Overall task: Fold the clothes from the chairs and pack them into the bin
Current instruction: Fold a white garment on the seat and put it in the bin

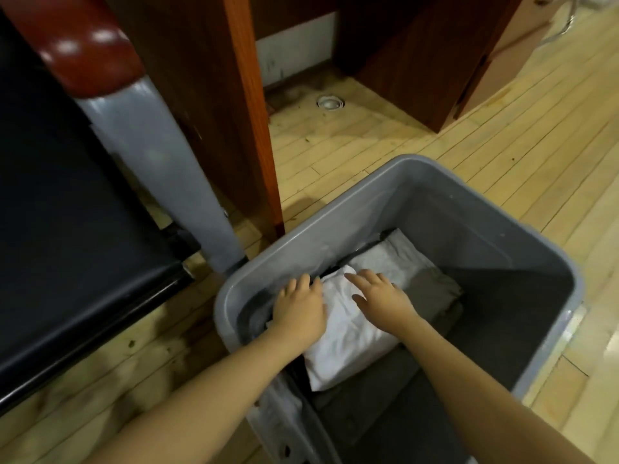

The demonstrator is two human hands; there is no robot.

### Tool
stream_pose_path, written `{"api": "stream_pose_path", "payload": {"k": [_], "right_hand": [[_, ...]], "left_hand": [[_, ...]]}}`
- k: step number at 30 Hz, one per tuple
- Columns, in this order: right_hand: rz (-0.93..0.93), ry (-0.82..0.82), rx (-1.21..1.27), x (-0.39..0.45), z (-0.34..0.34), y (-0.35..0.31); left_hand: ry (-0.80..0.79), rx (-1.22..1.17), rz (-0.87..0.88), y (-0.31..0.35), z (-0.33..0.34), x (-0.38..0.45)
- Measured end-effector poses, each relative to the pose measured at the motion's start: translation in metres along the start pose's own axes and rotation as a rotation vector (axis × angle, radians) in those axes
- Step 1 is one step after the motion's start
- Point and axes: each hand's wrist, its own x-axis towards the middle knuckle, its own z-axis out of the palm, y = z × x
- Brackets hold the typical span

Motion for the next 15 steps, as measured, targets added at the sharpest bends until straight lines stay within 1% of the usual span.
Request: {"api": "stream_pose_path", "payload": {"k": [4,8,12,15], "right_hand": [[-0.015,0.125,0.069,-0.02,-0.048,-0.031],[-0.076,0.298,0.05,-0.043,-0.101,-0.071],[-0.185,0.44,0.016,-0.068,-0.153,-0.127],[-0.315,0.477,0.013,-0.083,-0.18,-0.182]], "left_hand": [[0.097,0.011,0.07,-0.004,-0.055,-0.026],[0.281,-0.007,0.096,-0.015,-0.107,-0.073],[0.481,0.007,0.064,-0.046,-0.148,-0.136],[0.598,-0.015,0.026,-0.079,-0.168,-0.188]]}}
